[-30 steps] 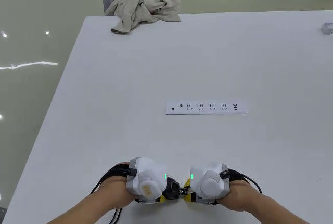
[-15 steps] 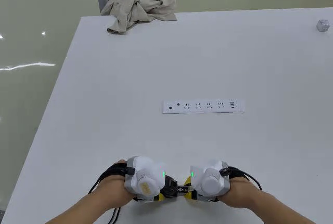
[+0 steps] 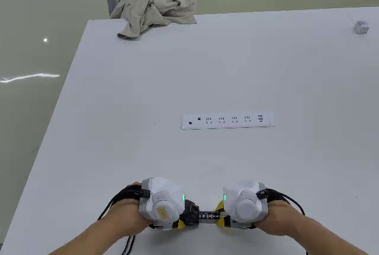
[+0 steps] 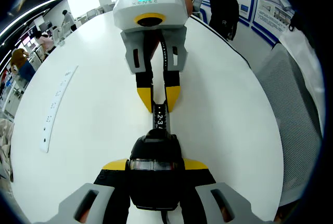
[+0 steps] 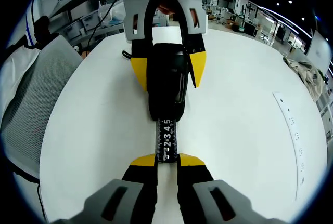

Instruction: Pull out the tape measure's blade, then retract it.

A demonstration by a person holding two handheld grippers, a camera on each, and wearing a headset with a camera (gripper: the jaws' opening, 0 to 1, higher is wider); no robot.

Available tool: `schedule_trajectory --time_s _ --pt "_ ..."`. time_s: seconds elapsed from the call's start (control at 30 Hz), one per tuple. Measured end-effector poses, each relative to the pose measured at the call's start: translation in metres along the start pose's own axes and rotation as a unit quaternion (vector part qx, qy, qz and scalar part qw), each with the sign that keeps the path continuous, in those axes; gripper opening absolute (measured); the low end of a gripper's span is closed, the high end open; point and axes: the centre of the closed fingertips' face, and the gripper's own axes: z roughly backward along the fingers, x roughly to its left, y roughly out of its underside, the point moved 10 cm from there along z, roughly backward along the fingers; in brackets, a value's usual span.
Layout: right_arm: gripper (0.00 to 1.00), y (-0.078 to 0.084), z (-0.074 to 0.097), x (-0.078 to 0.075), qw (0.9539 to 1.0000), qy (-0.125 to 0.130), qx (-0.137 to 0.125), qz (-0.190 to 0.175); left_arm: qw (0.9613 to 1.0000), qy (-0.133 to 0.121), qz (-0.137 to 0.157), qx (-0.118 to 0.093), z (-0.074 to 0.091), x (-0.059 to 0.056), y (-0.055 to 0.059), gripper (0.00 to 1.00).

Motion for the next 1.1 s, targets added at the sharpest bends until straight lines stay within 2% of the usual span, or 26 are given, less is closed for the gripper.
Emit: schedule_trajectory --time_s 1.1 --pt "0.12 0.036 0.028 0.004 0.9997 0.009 0.014 -0.017 1.0000 0.004 0.002 -0.001 -0.001 0.001 0.000 0.34"
